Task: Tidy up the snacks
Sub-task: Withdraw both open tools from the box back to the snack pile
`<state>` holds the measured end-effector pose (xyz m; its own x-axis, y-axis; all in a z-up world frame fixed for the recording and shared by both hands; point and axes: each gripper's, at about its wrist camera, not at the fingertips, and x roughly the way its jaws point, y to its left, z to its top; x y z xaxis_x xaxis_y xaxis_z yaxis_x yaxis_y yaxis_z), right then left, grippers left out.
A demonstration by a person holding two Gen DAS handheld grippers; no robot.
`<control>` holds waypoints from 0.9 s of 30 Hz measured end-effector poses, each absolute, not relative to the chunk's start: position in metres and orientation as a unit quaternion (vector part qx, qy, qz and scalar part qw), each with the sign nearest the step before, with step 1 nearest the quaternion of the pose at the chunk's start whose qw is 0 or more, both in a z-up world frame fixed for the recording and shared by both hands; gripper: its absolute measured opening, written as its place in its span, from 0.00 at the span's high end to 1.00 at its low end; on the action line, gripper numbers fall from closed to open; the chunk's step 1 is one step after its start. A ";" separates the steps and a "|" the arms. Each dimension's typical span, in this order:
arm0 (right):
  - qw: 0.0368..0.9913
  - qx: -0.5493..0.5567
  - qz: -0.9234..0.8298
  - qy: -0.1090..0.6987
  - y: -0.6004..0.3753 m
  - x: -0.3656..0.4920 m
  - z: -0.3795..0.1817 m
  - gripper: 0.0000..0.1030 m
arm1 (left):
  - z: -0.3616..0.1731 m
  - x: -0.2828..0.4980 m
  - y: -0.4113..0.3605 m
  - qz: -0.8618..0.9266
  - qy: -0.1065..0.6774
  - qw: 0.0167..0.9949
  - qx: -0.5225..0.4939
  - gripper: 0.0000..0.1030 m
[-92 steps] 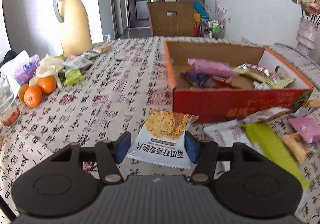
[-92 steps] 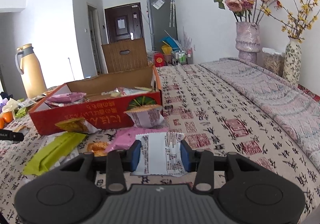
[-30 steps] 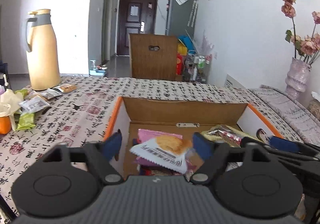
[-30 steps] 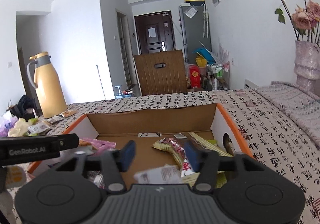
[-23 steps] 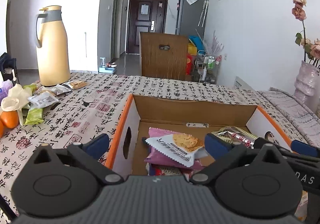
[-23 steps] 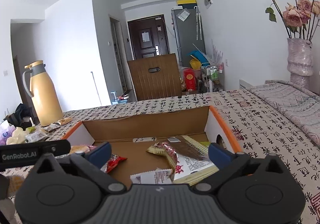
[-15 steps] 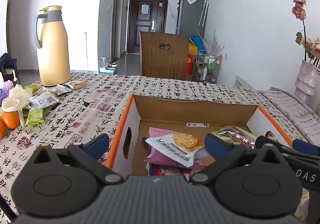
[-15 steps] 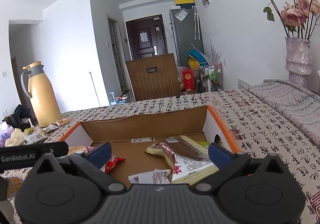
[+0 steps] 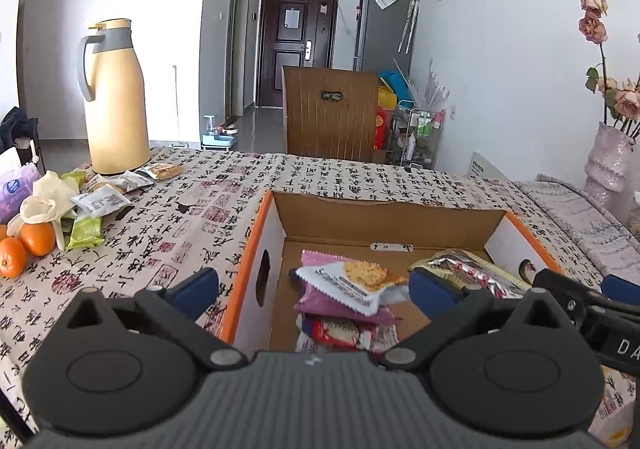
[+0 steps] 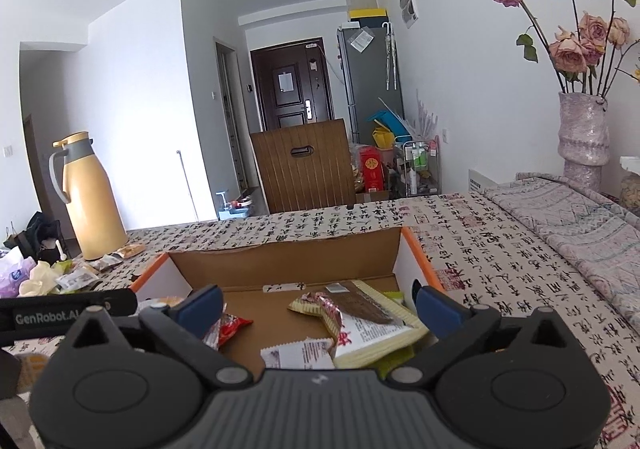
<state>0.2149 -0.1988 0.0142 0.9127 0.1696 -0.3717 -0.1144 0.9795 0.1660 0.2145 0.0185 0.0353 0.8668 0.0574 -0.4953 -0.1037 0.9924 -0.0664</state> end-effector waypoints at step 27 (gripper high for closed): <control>0.966 0.052 0.081 0.240 -0.213 0.112 -0.008 0.00 | 0.010 0.118 0.016 0.014 0.304 0.952 -0.039 0.00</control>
